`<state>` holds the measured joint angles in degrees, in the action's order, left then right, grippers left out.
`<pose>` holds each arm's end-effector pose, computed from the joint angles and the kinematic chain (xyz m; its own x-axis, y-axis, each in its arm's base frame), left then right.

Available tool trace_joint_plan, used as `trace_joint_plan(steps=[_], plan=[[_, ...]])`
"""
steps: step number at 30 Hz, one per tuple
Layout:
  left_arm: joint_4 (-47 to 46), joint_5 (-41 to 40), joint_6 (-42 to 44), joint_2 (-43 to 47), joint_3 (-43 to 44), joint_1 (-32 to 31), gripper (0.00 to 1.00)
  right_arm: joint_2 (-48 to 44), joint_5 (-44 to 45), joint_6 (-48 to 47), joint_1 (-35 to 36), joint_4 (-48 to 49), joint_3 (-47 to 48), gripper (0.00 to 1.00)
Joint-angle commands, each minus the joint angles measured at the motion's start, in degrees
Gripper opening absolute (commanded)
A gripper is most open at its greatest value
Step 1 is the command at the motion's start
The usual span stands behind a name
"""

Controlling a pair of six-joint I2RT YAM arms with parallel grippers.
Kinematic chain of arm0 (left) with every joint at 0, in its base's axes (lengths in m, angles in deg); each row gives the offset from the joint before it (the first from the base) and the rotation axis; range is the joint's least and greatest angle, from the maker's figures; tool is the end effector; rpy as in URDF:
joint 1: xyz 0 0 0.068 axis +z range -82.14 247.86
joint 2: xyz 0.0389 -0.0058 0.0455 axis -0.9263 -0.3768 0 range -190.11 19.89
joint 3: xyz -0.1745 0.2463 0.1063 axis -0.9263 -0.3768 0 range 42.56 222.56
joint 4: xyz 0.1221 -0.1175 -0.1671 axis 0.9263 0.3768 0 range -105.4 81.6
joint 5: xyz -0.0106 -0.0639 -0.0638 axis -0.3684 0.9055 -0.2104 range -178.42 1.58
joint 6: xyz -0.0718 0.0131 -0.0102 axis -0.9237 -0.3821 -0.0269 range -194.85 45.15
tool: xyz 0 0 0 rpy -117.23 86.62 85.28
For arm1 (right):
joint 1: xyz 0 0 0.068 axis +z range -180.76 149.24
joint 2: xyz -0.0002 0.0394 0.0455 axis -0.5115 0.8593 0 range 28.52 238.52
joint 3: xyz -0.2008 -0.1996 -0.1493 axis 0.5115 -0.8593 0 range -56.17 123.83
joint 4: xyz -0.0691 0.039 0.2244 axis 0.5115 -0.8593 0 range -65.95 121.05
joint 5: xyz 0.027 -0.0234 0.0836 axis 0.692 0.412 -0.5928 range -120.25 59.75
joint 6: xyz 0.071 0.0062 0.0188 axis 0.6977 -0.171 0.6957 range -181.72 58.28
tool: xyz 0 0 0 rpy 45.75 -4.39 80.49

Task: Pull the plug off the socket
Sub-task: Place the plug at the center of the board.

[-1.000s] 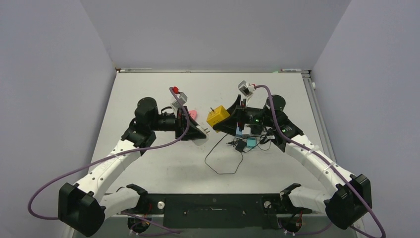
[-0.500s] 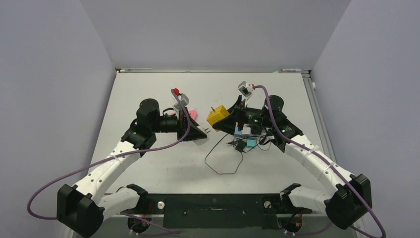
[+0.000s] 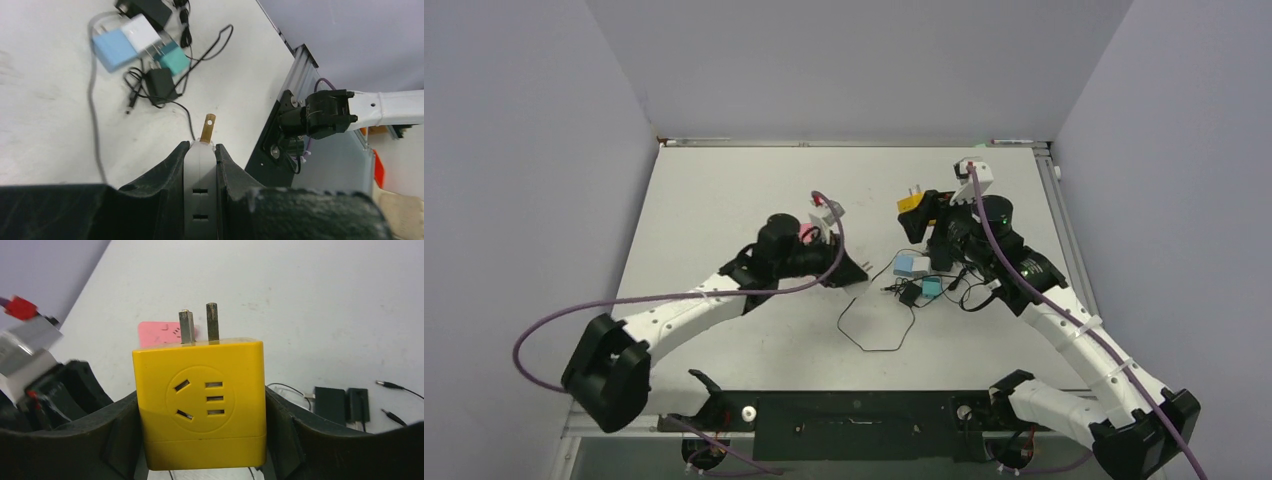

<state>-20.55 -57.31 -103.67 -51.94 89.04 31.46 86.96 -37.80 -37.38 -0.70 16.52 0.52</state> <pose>0.1950 -0.1834 0.3269 -0.6767 -0.0139 -0.7361 0.6530 0.4503 -0.6089 0.1754 0.1110 0.3953 -0.4706 0.1998 -0.8594 -0.4520 0.7819 0.4293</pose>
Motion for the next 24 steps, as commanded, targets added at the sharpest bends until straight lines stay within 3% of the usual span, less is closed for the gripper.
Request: trace_joint_plan(steps=[1, 6, 14, 24], plan=[[-13.4, -8.0, -9.1, -10.3, 0.3, -9.6, 0.0, -2.7, 11.5, -1.4, -0.2, -3.8, 2.6, 0.05], [-20.0, -9.6, -11.3, -19.6, 4.9, -12.8, 0.0, -5.2, 12.3, -2.4, -0.3, -5.4, 2.6, 0.05], [-20.1, -10.8, -10.6, -31.8, 11.3, -13.1, 0.0, -7.4, 12.7, -1.4, -0.4, -5.3, 0.2, 0.05], [-12.4, -15.3, -3.2, -37.3, 17.8, -12.9, 0.33, -6.4, 10.7, -0.5, -0.4, -4.8, -0.3, 0.06]])
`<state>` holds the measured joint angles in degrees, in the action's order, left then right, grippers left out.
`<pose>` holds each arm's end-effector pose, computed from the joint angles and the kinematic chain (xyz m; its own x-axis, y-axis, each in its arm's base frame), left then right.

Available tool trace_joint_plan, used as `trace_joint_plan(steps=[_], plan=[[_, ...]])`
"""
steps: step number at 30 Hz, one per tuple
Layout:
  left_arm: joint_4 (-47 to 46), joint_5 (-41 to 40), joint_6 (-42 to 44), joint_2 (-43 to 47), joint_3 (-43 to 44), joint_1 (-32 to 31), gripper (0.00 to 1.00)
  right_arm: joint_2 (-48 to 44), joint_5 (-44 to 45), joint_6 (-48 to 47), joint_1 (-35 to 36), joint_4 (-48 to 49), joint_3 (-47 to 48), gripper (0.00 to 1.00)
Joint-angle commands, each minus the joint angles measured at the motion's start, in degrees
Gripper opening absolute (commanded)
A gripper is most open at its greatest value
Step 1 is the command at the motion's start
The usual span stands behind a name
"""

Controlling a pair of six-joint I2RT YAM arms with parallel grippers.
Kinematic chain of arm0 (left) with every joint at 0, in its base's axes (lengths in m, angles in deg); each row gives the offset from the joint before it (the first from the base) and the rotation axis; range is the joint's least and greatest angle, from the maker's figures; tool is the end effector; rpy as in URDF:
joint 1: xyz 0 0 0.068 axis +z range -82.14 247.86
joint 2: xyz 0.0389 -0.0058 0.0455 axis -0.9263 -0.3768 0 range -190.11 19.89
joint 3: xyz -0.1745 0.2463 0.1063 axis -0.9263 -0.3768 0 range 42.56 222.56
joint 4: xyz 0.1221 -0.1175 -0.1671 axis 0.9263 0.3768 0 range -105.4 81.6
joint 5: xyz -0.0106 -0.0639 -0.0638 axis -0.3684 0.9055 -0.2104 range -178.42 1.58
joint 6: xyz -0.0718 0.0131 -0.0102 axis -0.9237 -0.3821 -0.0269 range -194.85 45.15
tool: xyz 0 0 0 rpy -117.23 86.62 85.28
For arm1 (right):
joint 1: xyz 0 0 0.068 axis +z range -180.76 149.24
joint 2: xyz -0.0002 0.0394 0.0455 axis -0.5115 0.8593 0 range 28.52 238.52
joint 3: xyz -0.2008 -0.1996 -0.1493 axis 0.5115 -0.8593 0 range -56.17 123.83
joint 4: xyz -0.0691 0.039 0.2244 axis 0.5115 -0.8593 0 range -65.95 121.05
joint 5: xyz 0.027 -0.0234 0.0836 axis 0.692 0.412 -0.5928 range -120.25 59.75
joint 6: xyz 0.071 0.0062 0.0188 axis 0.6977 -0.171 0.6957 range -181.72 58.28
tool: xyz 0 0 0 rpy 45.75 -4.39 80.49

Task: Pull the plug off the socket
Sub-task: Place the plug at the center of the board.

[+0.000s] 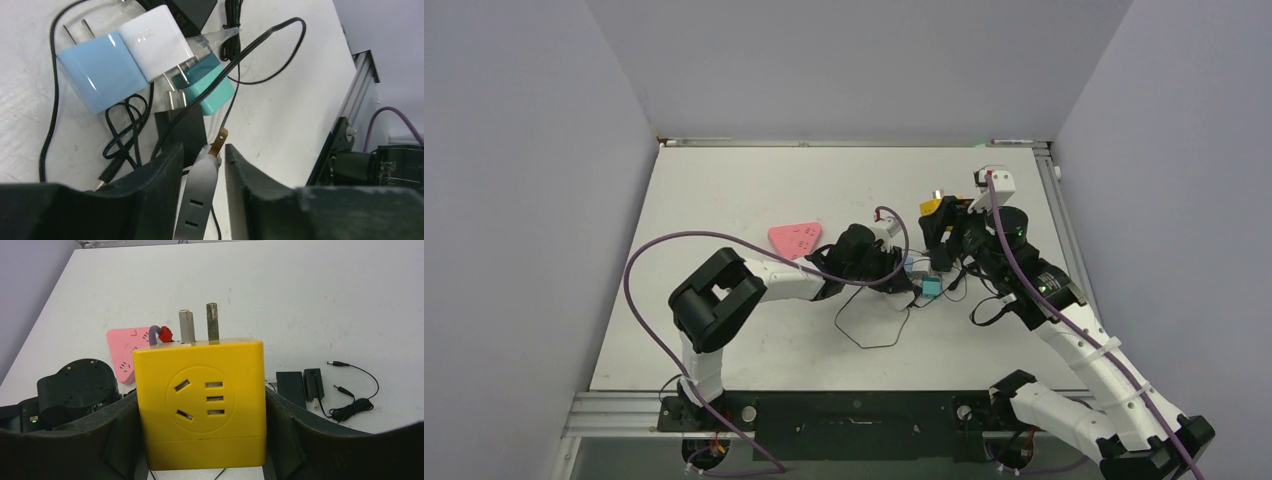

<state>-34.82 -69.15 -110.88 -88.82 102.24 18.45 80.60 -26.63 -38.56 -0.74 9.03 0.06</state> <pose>0.2608 -0.3357 0.2177 -0.7916 0.0704 -0.6070 0.5415 0.5411 -0.6434 0.1504 0.0826 0.3943 -0.4201 0.2107 -0.8827 -0.3068 0.8824 0.3566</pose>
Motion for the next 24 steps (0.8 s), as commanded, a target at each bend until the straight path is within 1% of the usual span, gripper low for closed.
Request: trace_joint_plan(steps=[1, 5, 6, 9, 11, 14, 16, 18, 20, 22, 24], plan=[[2.3, -3.7, 4.4, -0.4, 4.8, 0.2, 0.38, 0.0, -0.6, 0.7, -0.3, 2.9, 0.0, 0.06], [2.7, -4.7, 5.2, 0.9, 4.4, 0.5, 0.61, 0.0, -0.8, 0.8, -0.3, 2.7, -0.2, 0.06], [2.8, -4.9, 5.3, 1.5, 4.1, 0.6, 0.65, 0.0, -0.9, 0.8, -0.3, 2.6, -0.2, 0.06], [3.3, -5.5, 6.0, 3.9, 3.5, 0.9, 0.72, 0.0, -1.1, 0.9, -0.3, 2.5, -0.3, 0.06], [4.5, -5.9, 6.8, 6.6, 3.1, 1.1, 0.76, 0.0, -1.9, 0.6, -0.3, 2.8, -0.4, 0.06], [6.8, -6.5, 8.4, 12.6, 1.6, 1.8, 0.8, -0.3, -3.2, -0.6, -0.3, 3.4, -0.6, 0.06], [9.0, -6.0, 9.1, 17.8, 0.1, 3.0, 0.85, -0.4, -5.4, -1.5, -0.3, 3.7, -0.6, 0.06], [12.4, -3.8, 8.7, 22.8, -1.4, 6.0, 0.88, -0.5, -7.3, -2.4, -0.3, 4.2, -0.8, 0.07], [16.4, -0.7, 7.7, 27.6, -2.4, 10.9, 0.91, -0.3, -9.2, -3.1, -0.2, 5.1, -1.0, 0.07], [23.5, 2.1, 8.0, 31.1, -2.0, 17.0, 0.94, 0.4, -10.6, -3.8, 0.4, 6.1, -1.6, 0.08], [32.0, 3.2, 9.4, 33.1, 0.1, 23.5, 0.95, 1.7, -10.0, -4.5, 2.2, 7.0, -2.1, 0.08]])
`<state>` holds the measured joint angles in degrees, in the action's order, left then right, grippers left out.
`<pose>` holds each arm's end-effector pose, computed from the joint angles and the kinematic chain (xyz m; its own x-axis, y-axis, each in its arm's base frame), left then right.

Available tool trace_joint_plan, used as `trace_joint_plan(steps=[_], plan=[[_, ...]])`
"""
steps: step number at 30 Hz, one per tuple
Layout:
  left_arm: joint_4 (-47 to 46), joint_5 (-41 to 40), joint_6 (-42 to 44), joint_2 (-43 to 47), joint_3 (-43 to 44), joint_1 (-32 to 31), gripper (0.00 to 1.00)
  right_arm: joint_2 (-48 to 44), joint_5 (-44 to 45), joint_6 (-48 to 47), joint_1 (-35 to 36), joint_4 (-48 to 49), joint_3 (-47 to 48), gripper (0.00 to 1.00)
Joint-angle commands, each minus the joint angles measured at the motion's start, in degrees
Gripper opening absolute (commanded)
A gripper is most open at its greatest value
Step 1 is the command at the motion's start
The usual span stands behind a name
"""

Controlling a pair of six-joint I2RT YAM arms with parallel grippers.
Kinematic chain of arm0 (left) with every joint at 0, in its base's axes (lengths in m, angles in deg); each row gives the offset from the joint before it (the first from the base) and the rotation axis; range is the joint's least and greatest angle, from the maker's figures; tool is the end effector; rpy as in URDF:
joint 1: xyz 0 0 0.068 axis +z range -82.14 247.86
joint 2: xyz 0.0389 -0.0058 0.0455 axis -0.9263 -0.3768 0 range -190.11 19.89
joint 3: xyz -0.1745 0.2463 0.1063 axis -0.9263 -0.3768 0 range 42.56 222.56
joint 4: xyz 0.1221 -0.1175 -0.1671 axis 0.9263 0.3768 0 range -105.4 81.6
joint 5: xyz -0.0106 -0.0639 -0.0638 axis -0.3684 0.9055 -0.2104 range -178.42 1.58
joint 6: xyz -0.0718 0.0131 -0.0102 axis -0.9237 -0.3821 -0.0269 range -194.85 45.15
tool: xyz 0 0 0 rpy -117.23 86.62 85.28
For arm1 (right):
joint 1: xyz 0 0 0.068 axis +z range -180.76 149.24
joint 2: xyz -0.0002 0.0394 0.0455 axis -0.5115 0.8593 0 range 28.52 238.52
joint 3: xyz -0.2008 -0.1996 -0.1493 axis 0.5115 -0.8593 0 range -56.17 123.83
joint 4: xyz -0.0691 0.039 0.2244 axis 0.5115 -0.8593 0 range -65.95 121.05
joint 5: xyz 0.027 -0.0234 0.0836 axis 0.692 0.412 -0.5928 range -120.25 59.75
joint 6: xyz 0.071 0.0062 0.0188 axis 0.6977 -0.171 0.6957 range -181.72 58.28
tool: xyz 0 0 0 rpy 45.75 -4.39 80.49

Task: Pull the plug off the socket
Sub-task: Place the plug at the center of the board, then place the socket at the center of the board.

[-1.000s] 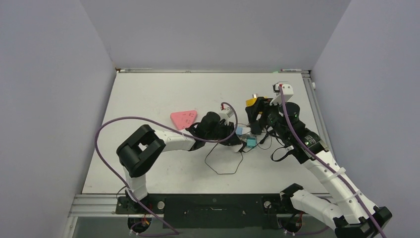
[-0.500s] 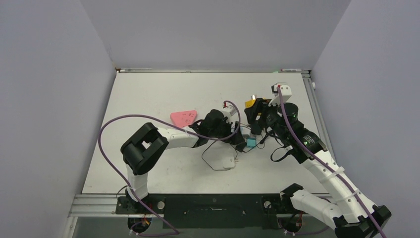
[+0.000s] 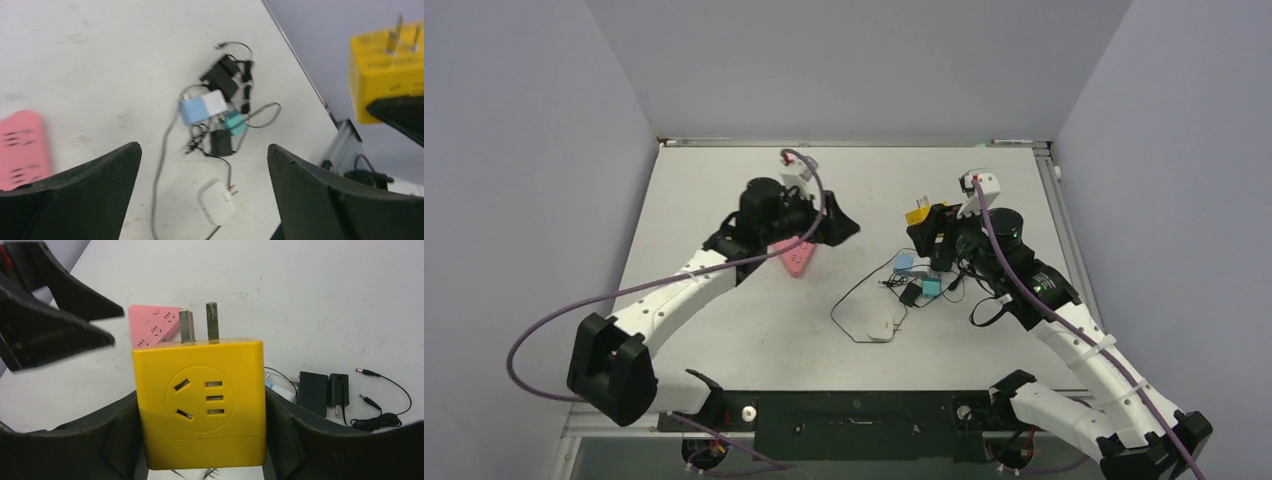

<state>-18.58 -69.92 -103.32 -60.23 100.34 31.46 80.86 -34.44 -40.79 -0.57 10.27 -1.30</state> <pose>0.2440 -0.2042 0.3500 -0.6157 -0.1079 -0.7806 0.5808 0.6073 -0.5420 0.1485 0.0917 0.3882 -0.4533 0.1485 -0.8789 -0.4278 0.8287 0.3607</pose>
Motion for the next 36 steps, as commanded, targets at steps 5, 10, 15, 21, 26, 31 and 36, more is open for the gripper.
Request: trace_joint_plan(steps=[5, 10, 15, 21, 26, 31, 36], plan=[[27.2, 2.6, 8.5, 8.3, 7.0, 23.4, 0.96, 7.9, 7.6, -4.1, 14.5, 9.9, -2.5, 0.1], [24.4, -12.6, 10.7, 15.7, 2.1, 24.9, 1.0, 19.1, 13.5, -5.4, 23.9, 18.8, -5.0, 0.11], [22.5, -17.9, 13.6, 21.3, -2.1, 25.9, 0.96, 30.0, 13.0, -5.2, 25.1, 27.0, -4.5, 0.11], [23.0, -20.3, 14.7, 23.2, -2.1, 26.0, 0.96, 42.3, 13.0, -4.1, 24.8, 29.4, 0.4, 0.14], [23.1, -20.9, 14.8, 24.6, -2.3, 26.1, 0.96, 47.5, 13.9, -3.3, 24.9, 29.8, 2.8, 0.18], [22.0, -21.5, 14.9, 26.8, -3.2, 26.0, 0.96, 51.0, 15.4, -2.8, 25.0, 30.0, 4.4, 0.27], [21.9, -21.8, 14.6, 27.0, -3.5, 26.0, 0.96, 54.4, 16.9, -2.2, 25.0, 29.9, 6.5, 0.43]])
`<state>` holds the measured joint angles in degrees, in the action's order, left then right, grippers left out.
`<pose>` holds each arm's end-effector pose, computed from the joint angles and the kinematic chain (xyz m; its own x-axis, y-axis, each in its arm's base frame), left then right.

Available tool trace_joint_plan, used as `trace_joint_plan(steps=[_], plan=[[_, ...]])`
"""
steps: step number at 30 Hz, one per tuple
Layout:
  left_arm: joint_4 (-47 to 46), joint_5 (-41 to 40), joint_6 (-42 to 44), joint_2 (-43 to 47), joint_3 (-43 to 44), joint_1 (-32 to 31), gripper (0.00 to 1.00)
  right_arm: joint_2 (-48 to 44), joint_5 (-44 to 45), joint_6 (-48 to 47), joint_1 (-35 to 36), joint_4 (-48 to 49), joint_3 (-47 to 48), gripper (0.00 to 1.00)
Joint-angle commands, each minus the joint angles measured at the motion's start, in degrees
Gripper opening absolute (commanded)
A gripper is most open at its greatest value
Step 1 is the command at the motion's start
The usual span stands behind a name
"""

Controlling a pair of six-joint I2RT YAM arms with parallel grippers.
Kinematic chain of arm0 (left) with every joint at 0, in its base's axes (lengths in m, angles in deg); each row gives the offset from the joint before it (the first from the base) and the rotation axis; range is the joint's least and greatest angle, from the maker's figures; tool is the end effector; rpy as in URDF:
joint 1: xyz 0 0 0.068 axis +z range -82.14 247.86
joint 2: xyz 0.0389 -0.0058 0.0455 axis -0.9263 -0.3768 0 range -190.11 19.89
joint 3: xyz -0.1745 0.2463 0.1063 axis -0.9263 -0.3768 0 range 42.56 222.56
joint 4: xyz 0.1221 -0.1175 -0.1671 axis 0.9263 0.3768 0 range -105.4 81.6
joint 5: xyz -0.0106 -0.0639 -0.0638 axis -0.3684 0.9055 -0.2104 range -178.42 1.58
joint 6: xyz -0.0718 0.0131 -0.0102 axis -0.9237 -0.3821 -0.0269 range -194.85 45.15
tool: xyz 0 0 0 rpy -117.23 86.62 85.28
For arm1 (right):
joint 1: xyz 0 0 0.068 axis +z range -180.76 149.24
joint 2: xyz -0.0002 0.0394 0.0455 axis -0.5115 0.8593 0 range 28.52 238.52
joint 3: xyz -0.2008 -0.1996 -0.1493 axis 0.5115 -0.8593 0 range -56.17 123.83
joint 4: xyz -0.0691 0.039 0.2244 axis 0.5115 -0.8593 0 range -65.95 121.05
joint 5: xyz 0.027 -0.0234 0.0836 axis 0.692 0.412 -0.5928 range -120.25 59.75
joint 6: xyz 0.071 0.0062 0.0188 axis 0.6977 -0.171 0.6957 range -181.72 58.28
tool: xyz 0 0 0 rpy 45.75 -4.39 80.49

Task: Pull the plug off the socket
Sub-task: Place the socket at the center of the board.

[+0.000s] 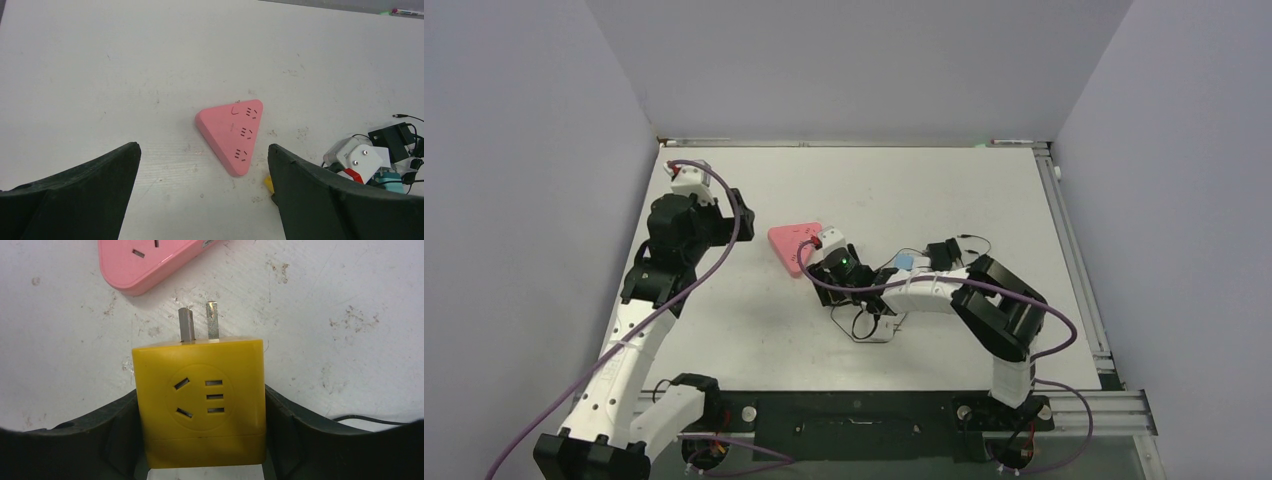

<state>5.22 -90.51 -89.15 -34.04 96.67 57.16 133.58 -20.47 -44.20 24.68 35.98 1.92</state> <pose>0.1798 -0.0317 0.3795 -0.3702 -0.1814 -0.9111 0.0626 0.9736 -0.2193 0.2326 0.3194 0.2055 -0.5850 -0.3262 -0.7426 -0.5913 0.7981 0.1152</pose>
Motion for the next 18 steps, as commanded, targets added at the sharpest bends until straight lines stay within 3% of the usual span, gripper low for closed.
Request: trace_joint_plan(steps=[1, 12, 18], plan=[[-2.0, -1.2, 0.2, 0.9, 0.1, 0.3, 0.96, 2.3, 3.0, 1.1, -0.2, 4.4, 3.7, 0.47], [-3.4, -0.8, -1.1, 2.1, -1.2, 0.3, 0.96, 1.0, 2.3, -1.3, -0.2, 5.2, 4.5, 0.98], [-4.6, -1.5, -1.2, 3.8, -1.9, 0.4, 0.96, -7.4, 3.5, -0.9, -0.9, 3.2, 2.5, 0.91]])
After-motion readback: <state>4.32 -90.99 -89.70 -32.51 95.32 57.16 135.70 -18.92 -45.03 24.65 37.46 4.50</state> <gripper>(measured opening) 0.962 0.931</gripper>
